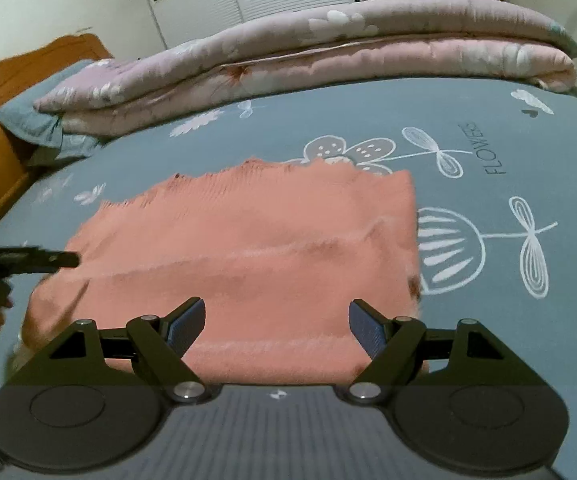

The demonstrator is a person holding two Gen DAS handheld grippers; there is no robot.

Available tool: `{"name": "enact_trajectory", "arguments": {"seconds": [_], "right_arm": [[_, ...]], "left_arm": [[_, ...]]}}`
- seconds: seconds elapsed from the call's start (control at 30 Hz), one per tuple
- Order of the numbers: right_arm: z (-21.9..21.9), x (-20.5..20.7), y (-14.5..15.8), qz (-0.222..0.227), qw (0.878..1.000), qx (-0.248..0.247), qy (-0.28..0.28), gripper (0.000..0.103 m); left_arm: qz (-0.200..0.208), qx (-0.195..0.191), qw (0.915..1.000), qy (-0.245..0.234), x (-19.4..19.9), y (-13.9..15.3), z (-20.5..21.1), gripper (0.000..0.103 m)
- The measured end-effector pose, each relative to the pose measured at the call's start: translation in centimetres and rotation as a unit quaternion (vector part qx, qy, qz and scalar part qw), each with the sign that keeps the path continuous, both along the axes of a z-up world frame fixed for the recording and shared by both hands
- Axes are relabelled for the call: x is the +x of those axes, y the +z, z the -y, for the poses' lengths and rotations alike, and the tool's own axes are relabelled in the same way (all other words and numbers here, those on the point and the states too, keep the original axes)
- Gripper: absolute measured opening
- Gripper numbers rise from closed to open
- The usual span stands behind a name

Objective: Fold clothes

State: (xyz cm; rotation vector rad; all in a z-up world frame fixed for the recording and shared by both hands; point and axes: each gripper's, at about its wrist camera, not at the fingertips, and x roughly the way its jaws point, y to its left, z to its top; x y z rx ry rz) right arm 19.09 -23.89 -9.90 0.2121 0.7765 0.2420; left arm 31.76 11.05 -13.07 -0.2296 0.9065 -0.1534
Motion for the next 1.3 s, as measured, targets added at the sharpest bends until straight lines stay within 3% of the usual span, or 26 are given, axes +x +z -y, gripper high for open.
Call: {"name": "enact_trajectory", "arguments": {"seconds": [0.17, 0.27, 0.43, 0.53, 0.7, 0.83, 0.97, 1.13, 1.23, 1.3], "right_arm": [[0.0, -1.9, -0.4, -0.011, 1.0, 0.002, -0.009, 0.083], [0.1, -2.4, -0.3, -0.015, 1.0, 0.012, -0.007, 0.083], [-0.6, -2.5, 0.2, -0.007, 1.0, 0.002, 0.005, 0.083], [-1.2, -2.6, 0.2, -0.004, 1.0, -0.008, 0.012, 0.084], [-1.6, -2.8, -0.3, -0.005, 0.999, -0.033, 0.017, 0.084], [-1.4, -2.7, -0.8, -0.008, 1.0, -0.018, 0.013, 0.084], [-1.6, -2.3, -1.3, -0.012, 1.0, -0.017, 0.014, 0.084], [-1.8, -2.6, -1.4, -0.01, 0.999, -0.026, 0.025, 0.084], [-1.3, -2.7, -1.5, -0.011, 1.0, -0.021, 0.02, 0.084], [-0.9, -2.9, -1.5, -0.01, 1.0, -0.015, 0.013, 0.084]], "left_arm": [[0.016, 0.003, 0.9999, -0.005, -0.2, 0.9, 0.0, 0.102], [0.057, -0.018, 0.9981, -0.017, 0.2, 3.0, -0.6, 0.102], [0.032, -0.023, 0.9992, -0.004, 3.9, 1.9, -0.6, 0.102], [0.0, 0.01, 1.0, -0.001, 5.0, -0.2, 0.0, 0.102], [0.023, 0.029, 0.9989, -0.029, 5.1, 1.8, 2.5, 0.102], [0.049, 0.028, 0.9956, -0.075, 6.8, 3.6, 5.2, 0.102], [0.038, 0.041, 0.9931, -0.103, 9.3, 2.5, 7.9, 0.102], [0.016, 0.063, 0.9942, -0.086, 11.0, -0.2, 8.7, 0.103], [0.007, 0.049, 0.9971, -0.059, 12.1, 0.0, 8.3, 0.102], [0.024, 0.023, 0.9977, -0.06, 11.8, 1.2, 8.2, 0.102]]}}
